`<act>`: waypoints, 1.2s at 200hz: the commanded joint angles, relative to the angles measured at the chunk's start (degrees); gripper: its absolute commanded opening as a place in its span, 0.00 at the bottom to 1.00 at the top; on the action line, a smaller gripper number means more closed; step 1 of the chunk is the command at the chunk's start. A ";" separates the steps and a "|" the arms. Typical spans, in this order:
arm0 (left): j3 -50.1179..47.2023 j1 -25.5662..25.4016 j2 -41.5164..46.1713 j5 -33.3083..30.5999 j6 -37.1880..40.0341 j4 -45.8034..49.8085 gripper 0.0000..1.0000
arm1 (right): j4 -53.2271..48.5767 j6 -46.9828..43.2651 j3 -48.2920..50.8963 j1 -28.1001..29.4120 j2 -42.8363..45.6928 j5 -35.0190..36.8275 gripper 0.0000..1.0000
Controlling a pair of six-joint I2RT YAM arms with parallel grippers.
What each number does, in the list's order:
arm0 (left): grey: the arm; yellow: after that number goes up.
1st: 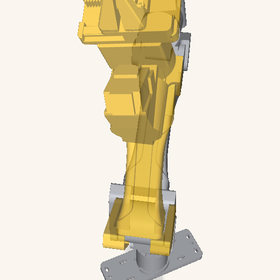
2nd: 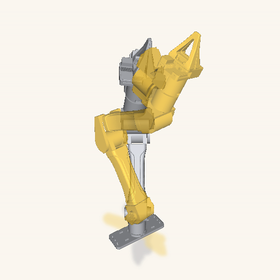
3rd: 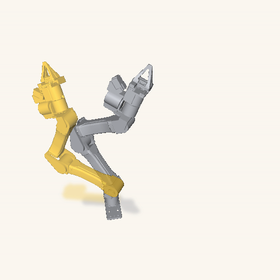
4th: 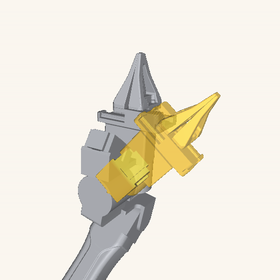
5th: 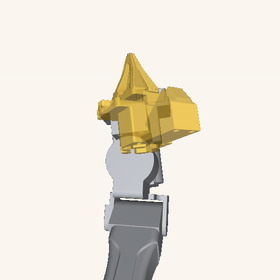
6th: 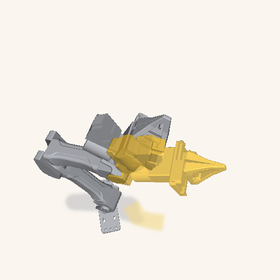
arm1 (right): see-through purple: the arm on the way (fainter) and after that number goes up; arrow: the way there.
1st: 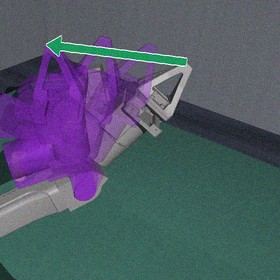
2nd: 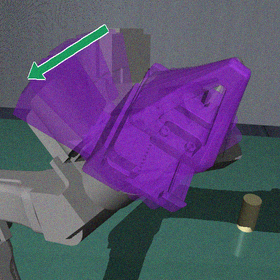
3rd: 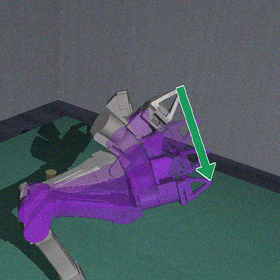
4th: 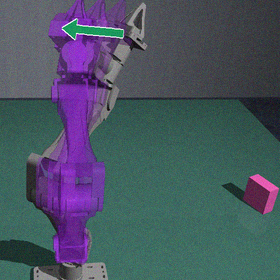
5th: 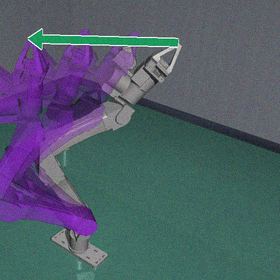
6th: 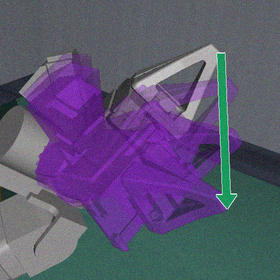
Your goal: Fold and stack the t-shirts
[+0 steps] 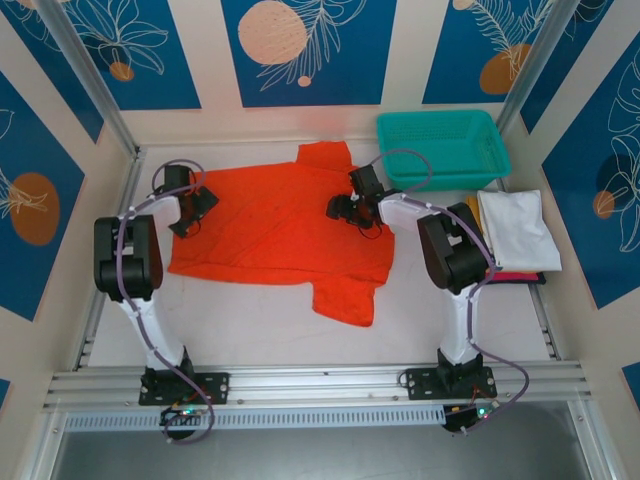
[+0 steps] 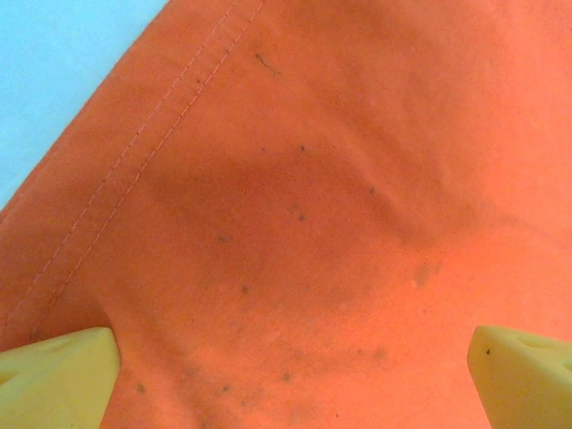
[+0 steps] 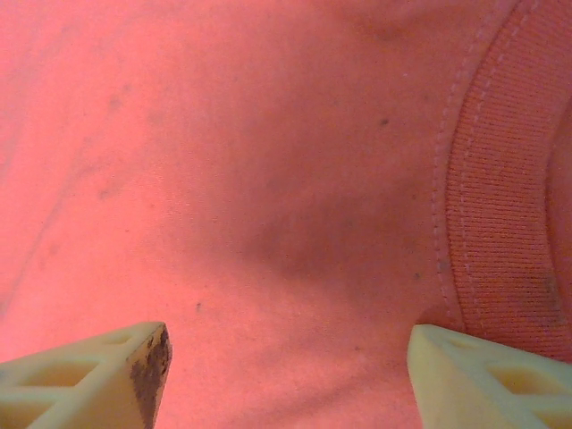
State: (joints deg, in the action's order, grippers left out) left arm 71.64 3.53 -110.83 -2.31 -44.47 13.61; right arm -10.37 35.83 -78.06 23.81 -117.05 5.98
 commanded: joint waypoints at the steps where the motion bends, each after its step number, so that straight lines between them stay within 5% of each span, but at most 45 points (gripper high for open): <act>1: -5.29 0.59 9.29 -0.48 0.70 -0.95 1.00 | 3.26 -3.83 3.87 1.26 7.87 -1.28 0.74; 49: -17.83 1.04 27.73 -8.73 -4.69 7.68 1.00 | 9.51 -9.82 16.98 5.28 21.18 0.89 0.78; 74: -23.07 1.87 34.86 -12.02 -7.66 14.02 0.81 | 10.92 -10.83 22.87 7.08 26.94 2.56 0.79; 91: -26.70 4.79 37.93 -7.66 -8.58 14.06 0.67 | 12.13 -9.73 26.02 7.39 29.42 2.88 0.79; 135: -30.67 11.48 36.66 1.49 -10.02 9.26 0.43 | 13.09 -7.53 28.67 7.97 29.52 3.29 0.78; 182: -31.10 14.82 32.87 6.83 -11.58 5.86 0.31 | 13.08 -7.10 28.49 9.32 29.34 5.45 0.79; 240: -32.17 15.47 30.85 8.29 -13.10 4.75 0.30 | 12.70 -7.54 28.10 9.32 28.37 5.14 0.79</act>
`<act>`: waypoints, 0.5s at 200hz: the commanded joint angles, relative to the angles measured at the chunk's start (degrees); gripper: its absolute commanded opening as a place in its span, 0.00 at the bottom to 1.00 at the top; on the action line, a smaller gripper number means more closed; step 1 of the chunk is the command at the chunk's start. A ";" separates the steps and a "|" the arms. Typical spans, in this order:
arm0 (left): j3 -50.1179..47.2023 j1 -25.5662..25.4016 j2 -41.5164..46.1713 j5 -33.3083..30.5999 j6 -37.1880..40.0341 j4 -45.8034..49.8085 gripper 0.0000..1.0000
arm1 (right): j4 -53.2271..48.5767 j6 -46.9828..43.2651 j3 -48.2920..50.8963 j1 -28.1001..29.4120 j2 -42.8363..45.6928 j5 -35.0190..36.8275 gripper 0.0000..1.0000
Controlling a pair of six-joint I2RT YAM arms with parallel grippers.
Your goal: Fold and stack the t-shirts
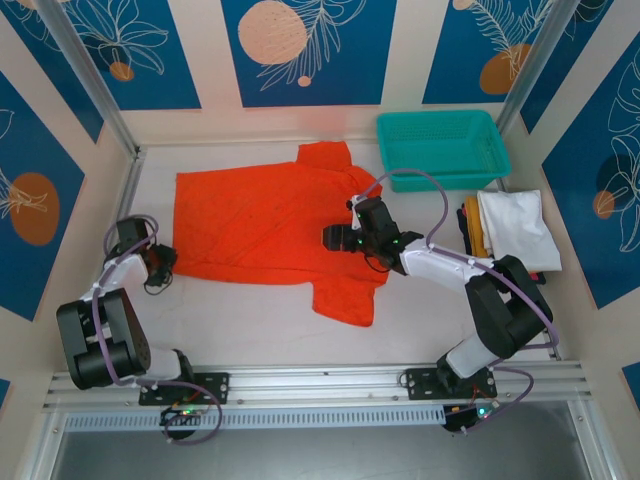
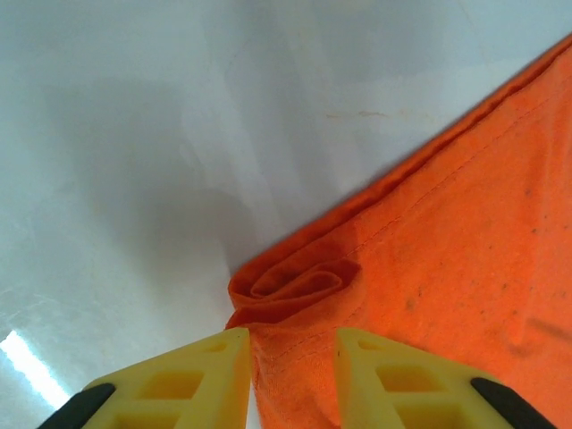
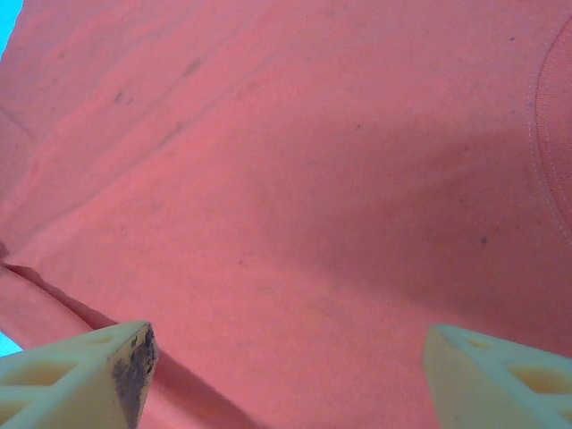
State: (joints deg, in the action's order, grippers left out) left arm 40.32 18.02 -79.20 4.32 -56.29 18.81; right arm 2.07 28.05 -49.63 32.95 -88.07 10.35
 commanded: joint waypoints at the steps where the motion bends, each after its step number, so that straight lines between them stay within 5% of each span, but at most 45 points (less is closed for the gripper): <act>1: -0.80 1.02 -0.78 1.62 -1.32 -0.44 0.30 | 0.29 0.24 -0.31 0.19 -0.65 0.79 0.78; 100: -1.81 1.32 -2.36 1.63 -1.87 -0.85 0.29 | 0.40 0.60 -0.60 0.10 -1.36 0.55 0.79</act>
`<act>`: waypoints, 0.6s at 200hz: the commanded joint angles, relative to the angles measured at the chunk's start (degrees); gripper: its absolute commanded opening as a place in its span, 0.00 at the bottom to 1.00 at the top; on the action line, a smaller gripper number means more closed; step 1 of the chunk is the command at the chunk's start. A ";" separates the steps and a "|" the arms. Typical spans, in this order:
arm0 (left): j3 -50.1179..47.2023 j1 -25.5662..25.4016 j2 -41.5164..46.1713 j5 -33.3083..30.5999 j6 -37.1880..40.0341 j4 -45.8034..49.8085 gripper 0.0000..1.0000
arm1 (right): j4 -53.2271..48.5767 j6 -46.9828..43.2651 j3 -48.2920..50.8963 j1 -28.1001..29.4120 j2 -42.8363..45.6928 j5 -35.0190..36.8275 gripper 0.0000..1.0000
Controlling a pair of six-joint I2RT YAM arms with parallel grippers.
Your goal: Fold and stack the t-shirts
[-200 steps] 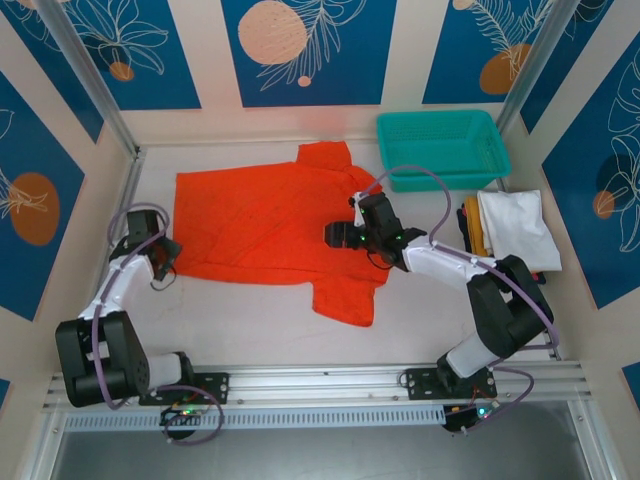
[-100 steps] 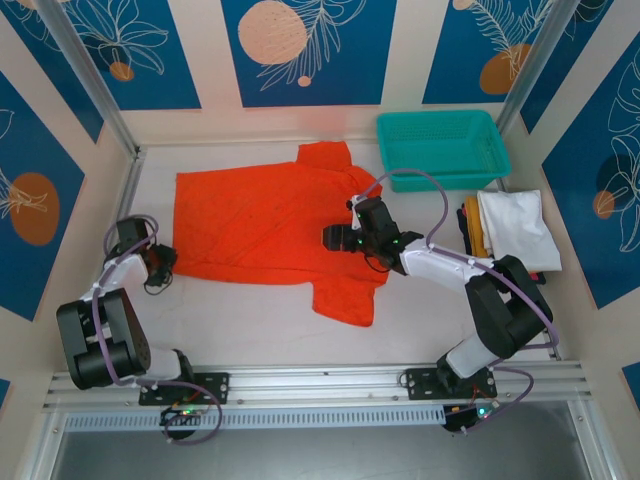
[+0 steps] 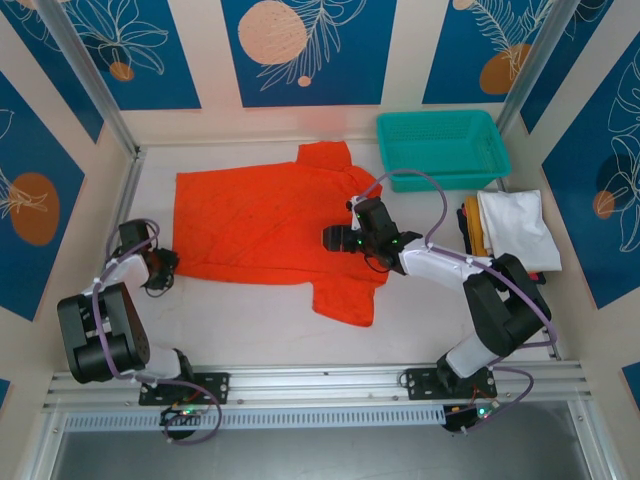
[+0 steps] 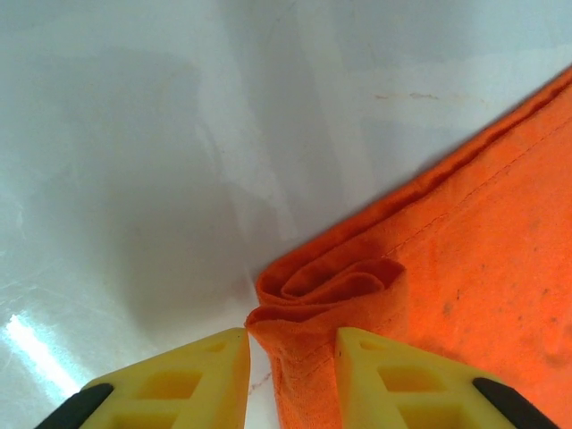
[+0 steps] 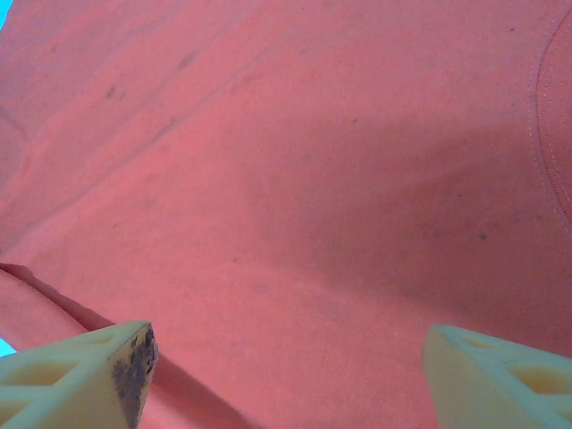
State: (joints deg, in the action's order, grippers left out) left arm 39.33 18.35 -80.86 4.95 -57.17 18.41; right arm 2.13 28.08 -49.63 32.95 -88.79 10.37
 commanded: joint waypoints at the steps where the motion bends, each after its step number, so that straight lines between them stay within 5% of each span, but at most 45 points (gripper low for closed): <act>1: -0.79 0.99 -0.70 1.06 -1.01 -0.47 0.29 | 0.33 0.58 -0.62 0.10 -0.61 0.53 0.79; 53: -1.79 1.15 -0.12 1.03 -1.29 -0.63 0.00 | -0.13 1.01 -0.53 -0.32 0.99 0.94 0.79; 120: -4.96 1.30 9.67 -0.90 -0.68 6.18 0.00 | -15.79 6.07 4.06 -3.27 11.34 5.42 0.75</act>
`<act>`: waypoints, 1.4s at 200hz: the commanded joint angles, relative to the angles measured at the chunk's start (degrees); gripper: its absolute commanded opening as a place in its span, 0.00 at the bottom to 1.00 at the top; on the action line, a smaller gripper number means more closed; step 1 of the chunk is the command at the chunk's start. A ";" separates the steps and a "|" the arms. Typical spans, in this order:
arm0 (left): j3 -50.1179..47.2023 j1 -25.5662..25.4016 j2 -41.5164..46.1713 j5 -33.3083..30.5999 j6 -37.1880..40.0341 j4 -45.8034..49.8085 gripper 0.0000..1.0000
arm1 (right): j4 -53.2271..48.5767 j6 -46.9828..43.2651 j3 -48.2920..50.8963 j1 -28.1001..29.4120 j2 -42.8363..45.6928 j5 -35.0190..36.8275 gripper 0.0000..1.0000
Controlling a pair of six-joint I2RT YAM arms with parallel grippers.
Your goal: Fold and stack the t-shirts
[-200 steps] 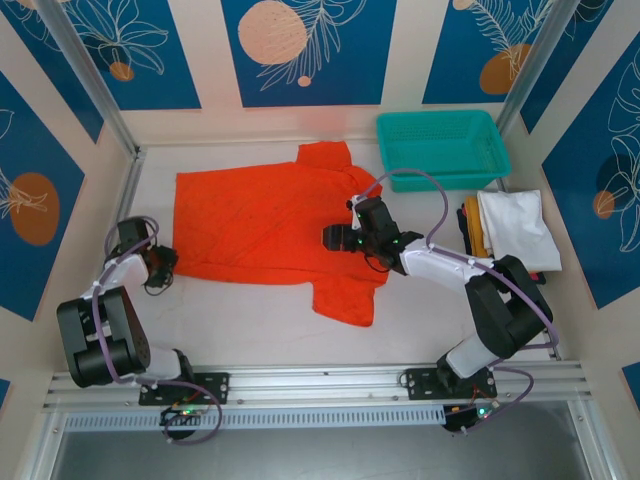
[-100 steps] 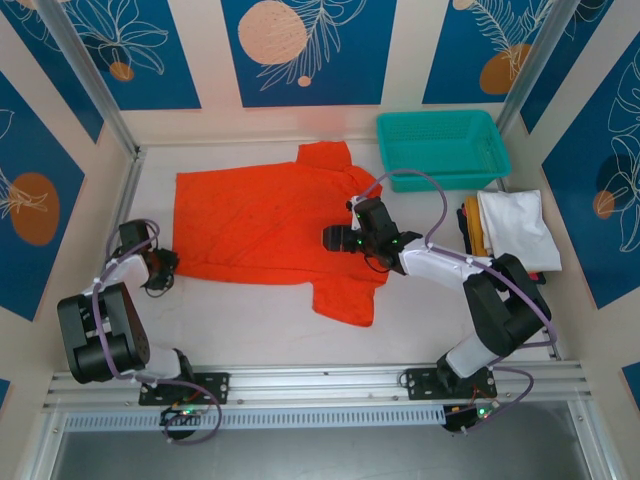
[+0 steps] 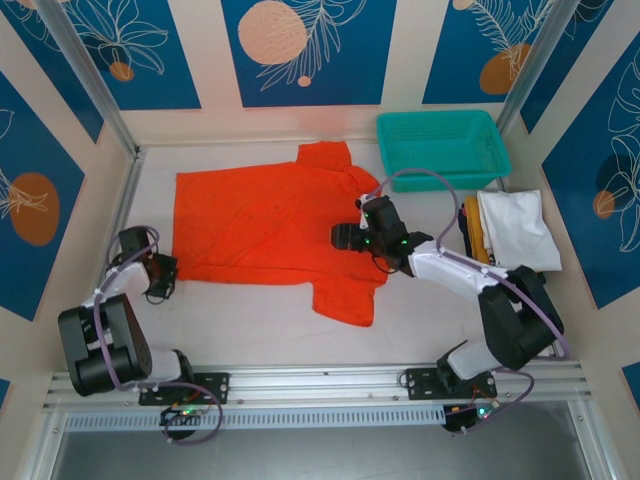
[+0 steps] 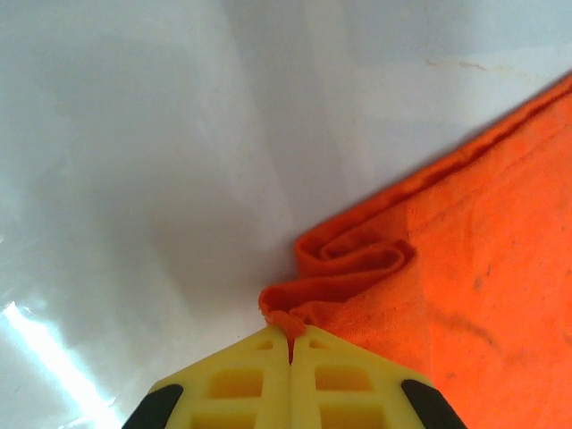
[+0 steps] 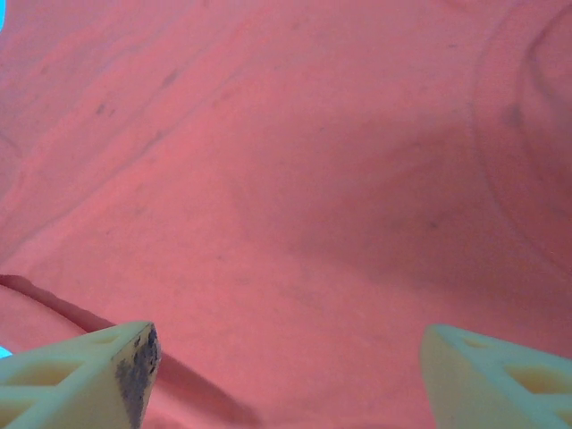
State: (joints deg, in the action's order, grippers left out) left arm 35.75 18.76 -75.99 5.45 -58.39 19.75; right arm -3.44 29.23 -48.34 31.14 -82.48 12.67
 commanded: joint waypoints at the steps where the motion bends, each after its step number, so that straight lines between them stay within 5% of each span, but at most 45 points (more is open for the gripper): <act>1: -1.42 0.86 4.93 -1.41 0.51 4.99 0.00 | -10.21 4.92 2.77 -1.45 5.02 3.13 0.75; 53: -4.14 0.86 7.06 -1.23 0.64 6.08 0.00 | -24.93 26.46 10.99 -2.21 12.72 1.37 0.59; 160: -3.40 0.84 4.67 -1.06 1.00 4.79 0.00 | -15.05 42.10 12.09 -1.11 5.15 -5.55 0.39; 225: -3.60 0.84 3.85 -0.73 0.87 3.92 0.00 | -9.86 51.40 16.00 -1.08 6.04 -5.96 0.45; 257: -3.85 0.85 3.93 -0.65 0.88 3.72 0.00 | -7.55 56.40 17.42 -1.08 5.06 -6.43 0.39; 280: -3.85 0.84 4.42 -1.26 1.14 3.96 0.00 | -8.11 56.44 16.88 -1.08 4.44 -5.92 0.24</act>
State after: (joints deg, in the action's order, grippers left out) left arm 32.12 18.81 -71.81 4.89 -58.00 23.24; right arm -11.94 82.70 -31.59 29.67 -77.19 7.05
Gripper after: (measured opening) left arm 0.042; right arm 0.309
